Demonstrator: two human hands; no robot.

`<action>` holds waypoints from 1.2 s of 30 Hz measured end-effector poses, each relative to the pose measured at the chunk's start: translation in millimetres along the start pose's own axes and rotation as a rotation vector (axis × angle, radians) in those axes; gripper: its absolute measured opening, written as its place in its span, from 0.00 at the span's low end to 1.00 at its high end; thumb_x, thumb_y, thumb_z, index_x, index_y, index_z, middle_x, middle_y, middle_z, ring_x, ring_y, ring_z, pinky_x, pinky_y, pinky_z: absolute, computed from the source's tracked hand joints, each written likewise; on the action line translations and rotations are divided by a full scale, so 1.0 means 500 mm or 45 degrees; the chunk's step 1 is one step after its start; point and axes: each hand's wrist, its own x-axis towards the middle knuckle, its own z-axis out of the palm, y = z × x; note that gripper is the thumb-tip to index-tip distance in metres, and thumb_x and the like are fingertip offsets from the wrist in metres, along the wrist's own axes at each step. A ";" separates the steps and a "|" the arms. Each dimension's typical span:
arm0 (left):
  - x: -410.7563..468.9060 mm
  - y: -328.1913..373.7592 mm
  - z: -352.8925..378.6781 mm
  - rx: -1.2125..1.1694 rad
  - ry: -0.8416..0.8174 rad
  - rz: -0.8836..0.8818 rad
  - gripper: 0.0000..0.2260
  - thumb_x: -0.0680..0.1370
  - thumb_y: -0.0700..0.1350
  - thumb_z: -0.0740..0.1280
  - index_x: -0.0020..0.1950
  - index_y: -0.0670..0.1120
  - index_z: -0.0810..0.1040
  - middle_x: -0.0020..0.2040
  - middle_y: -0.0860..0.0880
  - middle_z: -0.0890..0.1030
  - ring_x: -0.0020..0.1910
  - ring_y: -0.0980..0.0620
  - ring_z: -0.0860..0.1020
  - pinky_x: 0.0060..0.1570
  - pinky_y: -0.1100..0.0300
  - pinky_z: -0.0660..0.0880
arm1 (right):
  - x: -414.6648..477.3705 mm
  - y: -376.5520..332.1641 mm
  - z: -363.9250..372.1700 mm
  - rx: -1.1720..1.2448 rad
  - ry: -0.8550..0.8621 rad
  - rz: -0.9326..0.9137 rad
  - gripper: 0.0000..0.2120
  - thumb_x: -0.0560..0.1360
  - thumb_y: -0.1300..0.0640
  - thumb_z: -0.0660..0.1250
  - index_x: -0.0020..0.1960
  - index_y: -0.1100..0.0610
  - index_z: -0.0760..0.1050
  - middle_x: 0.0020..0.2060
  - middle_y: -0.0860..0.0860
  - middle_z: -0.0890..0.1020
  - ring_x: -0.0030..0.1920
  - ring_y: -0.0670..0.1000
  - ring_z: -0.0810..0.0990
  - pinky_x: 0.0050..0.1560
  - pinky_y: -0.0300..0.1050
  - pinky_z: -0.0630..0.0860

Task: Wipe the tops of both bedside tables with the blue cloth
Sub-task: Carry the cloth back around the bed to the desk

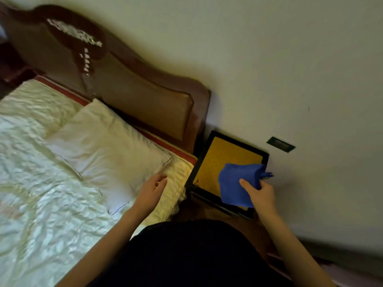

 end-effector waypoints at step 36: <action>-1.172 -0.124 0.730 -1.699 2.473 -1.860 0.10 0.82 0.46 0.59 0.46 0.49 0.79 0.45 0.47 0.83 0.46 0.46 0.81 0.52 0.48 0.77 | -0.814 0.433 0.412 -1.552 -2.376 -0.875 0.06 0.72 0.58 0.72 0.38 0.59 0.79 0.34 0.50 0.82 0.38 0.51 0.80 0.39 0.44 0.74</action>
